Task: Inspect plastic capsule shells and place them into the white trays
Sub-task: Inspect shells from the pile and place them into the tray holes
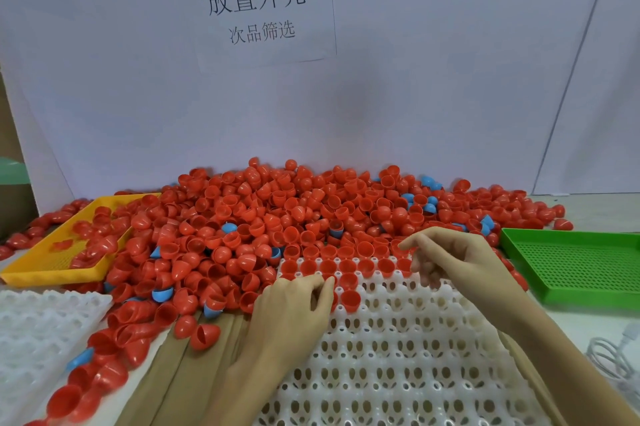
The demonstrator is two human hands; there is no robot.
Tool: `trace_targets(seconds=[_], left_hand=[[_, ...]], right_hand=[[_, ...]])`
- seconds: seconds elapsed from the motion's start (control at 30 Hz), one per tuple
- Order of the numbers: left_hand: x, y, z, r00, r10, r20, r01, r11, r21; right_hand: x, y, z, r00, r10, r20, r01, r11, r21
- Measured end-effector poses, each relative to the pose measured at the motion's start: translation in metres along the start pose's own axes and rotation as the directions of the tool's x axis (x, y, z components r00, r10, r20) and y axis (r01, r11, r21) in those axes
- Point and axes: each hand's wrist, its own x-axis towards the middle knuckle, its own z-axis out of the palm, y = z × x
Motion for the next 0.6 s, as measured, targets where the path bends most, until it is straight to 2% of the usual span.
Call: trace_targets(seconds=[0.07, 0.17, 0.37, 0.5, 0.6], left_hand=[[-0.002, 0.004, -0.002, 1.0, 0.018, 0.012, -0.019, 0.998, 0.061], [0.0, 0.005, -0.007, 1.0, -0.019, 0.009, 0.019, 1.0, -0.003], [0.041, 0.008, -0.017, 0.983, -0.118, -0.139, 0.114, 0.993, -0.034], [0.1, 0.003, -0.009, 0.962, -0.082, -0.26, 0.121, 0.983, 0.139], [0.138, -0.011, 0.005, 0.978, -0.009, -0.206, 0.08, 0.938, 0.338]], right_hand=[[0.001, -0.003, -0.001, 0.998, -0.013, -0.057, 0.014, 1.0, 0.016], [0.0, -0.006, 0.001, 0.994, -0.026, -0.103, 0.033, 0.998, 0.059], [-0.001, -0.007, 0.007, 0.998, -0.027, -0.064, 0.032, 0.997, 0.074], [-0.003, -0.007, 0.009, 0.999, -0.013, -0.048, 0.016, 0.998, 0.061], [-0.003, -0.007, 0.008, 0.999, -0.014, -0.044, 0.017, 0.998, 0.067]])
